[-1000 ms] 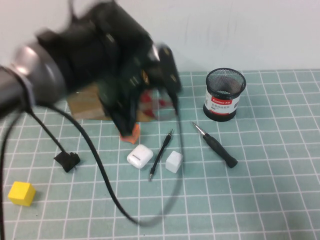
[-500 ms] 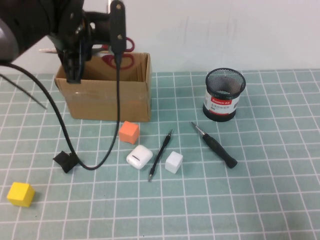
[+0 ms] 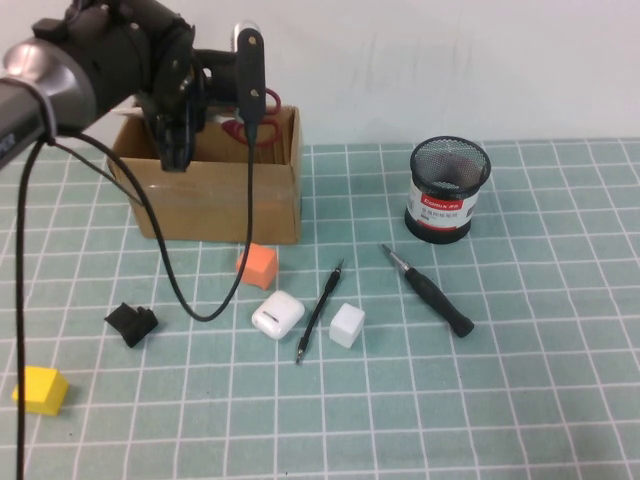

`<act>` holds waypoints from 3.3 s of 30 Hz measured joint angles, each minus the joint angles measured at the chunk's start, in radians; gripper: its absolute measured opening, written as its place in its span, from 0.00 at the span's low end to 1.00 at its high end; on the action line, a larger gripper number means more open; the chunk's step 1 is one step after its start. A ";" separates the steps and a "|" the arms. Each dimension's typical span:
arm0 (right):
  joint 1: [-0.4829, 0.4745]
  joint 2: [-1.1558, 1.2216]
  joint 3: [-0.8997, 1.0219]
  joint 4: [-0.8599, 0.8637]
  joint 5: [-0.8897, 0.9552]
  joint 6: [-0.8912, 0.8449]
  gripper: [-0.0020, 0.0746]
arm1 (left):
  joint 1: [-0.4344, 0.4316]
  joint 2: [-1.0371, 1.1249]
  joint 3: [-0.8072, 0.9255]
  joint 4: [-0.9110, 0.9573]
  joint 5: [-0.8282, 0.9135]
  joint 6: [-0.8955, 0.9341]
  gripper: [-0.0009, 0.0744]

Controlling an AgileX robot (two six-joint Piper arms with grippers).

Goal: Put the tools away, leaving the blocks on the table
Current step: Place the Scissors into the box, then pick up the black Screwdriver from the table

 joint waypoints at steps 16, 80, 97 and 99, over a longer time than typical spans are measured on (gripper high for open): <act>0.000 0.000 0.000 0.000 0.000 0.000 0.02 | 0.000 0.034 -0.010 -0.042 -0.008 0.003 0.12; 0.000 0.000 0.000 0.000 0.000 0.000 0.02 | -0.021 -1.268 1.147 -0.324 -0.205 -1.044 0.01; 0.000 0.000 0.000 0.000 0.000 0.000 0.02 | 0.060 -1.587 1.515 -0.329 -0.831 -1.005 0.01; 0.000 0.000 0.000 0.000 0.000 0.000 0.02 | 0.115 -1.680 1.583 -0.343 -0.905 -0.990 0.01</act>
